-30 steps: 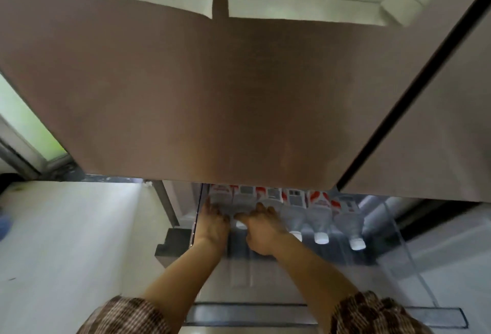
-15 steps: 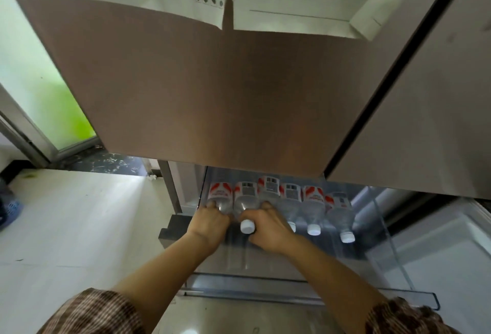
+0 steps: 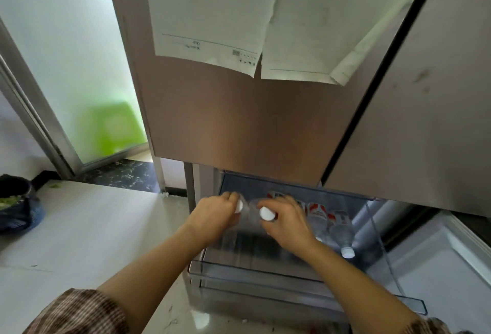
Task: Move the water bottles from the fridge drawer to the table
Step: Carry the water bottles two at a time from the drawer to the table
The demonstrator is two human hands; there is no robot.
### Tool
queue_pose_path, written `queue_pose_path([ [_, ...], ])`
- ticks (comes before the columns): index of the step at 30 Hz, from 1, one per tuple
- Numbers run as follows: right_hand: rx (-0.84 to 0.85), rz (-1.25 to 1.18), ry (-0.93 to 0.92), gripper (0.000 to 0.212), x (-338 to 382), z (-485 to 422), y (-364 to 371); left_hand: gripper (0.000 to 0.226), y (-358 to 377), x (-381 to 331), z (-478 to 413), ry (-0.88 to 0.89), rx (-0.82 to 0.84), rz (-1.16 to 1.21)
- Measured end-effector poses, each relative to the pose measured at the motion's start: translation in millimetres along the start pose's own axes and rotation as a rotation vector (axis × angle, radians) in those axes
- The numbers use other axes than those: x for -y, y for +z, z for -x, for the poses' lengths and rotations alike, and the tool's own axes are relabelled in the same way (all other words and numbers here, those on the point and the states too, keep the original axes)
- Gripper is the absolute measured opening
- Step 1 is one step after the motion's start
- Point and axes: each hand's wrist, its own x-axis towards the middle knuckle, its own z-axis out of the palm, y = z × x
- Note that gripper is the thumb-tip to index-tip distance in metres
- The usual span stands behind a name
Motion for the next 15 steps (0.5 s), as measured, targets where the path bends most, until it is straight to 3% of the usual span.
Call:
queue_pose_path([
  [5,0.018,-0.024,0.078,0.03,32,0,-20,0.039,-29,-2,25,-0.157,-0.152,0.253],
  [10,-0.046,-0.102,0.107,0.026,91,1,-55,0.037,-73,3,69,-0.175,-0.286,0.317],
  [15,0.002,-0.131,0.013,0.021,166,11,-80,0.034,-126,18,139,-0.201,-0.482,0.337],
])
